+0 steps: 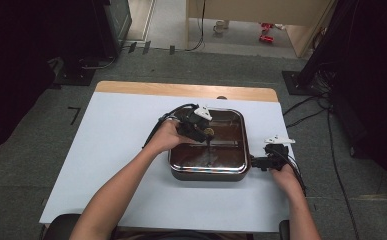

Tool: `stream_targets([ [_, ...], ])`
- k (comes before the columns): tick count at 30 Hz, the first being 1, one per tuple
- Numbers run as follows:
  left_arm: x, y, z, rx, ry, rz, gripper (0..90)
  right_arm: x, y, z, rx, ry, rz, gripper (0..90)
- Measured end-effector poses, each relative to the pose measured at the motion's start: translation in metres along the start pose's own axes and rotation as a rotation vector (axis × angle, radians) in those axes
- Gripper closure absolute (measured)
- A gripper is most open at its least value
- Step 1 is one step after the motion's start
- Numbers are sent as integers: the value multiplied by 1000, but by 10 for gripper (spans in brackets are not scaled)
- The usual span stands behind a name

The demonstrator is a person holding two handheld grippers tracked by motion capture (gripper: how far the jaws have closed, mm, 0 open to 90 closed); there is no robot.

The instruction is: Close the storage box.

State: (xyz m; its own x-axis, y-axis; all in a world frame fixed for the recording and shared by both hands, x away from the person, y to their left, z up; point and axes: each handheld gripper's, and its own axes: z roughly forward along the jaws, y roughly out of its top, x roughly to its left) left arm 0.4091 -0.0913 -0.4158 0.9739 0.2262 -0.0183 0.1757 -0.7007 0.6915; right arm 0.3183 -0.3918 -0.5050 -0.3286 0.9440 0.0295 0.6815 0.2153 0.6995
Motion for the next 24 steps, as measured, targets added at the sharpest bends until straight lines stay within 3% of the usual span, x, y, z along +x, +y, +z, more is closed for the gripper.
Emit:
stream_targets([
  [6,-2,1,4,-5,-2,5,594,0,0,0,0,0,1,0],
  [14,0,-2,7,-16,-26,-53,592,0,0,0,0,0,0,0],
  [24,-1,-2,6,-12,-18,-66,582,0,0,0,0,0,0,0],
])
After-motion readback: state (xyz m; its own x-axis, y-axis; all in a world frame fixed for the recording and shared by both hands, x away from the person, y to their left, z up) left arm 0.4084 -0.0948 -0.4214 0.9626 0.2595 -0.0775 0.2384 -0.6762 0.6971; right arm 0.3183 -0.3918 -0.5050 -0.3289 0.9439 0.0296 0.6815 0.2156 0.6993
